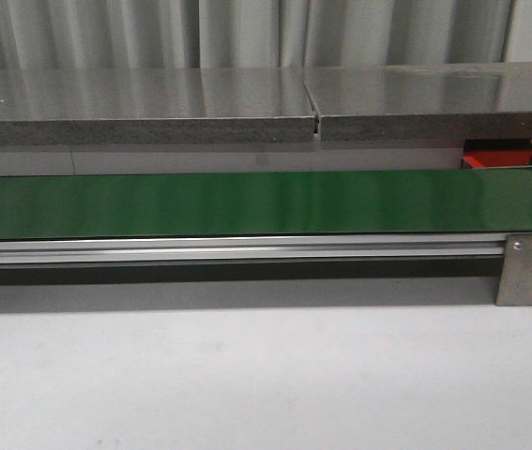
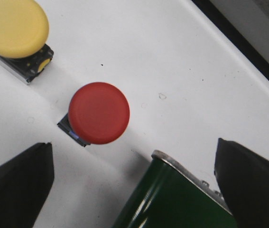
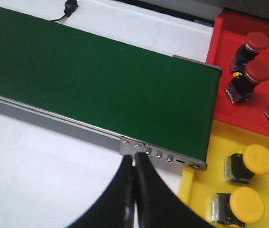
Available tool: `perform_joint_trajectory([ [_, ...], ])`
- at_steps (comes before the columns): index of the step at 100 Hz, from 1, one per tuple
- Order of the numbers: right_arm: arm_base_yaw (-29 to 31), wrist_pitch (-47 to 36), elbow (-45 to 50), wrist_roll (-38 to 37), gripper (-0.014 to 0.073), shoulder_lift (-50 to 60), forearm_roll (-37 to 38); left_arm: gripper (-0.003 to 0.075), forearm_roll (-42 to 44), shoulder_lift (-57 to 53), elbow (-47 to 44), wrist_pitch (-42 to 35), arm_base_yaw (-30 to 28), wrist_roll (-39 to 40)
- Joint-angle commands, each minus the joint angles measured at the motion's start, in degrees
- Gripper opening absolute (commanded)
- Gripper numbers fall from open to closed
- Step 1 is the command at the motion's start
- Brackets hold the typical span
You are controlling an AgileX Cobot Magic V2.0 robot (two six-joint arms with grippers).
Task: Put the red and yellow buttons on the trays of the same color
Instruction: 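Move the left gripper over the remaining push buttons, then grasp a red push button from the cluster with the left gripper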
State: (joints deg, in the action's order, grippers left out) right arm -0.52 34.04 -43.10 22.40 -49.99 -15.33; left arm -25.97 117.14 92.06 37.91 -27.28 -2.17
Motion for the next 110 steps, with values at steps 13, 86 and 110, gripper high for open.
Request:
perform_joint_trajectory([
  [13, -0.04, -3.34, -1.36, 0.58, -0.0068, 0.85, -0.26, 0.0671, -1.73, -0.79, 4.36, -4.18, -0.25, 2.17],
  [86, -0.04, -3.41, -1.36, 0.58, -0.0068, 0.85, -0.26, 0.0671, -1.51, 6.77, 9.6, -3.46, -0.25, 4.33],
  [110, -0.04, -3.41, -1.36, 0.58, -0.0068, 0.85, -0.26, 0.0551, -1.51, 6.77, 9.6, -3.35, -0.25, 4.33],
])
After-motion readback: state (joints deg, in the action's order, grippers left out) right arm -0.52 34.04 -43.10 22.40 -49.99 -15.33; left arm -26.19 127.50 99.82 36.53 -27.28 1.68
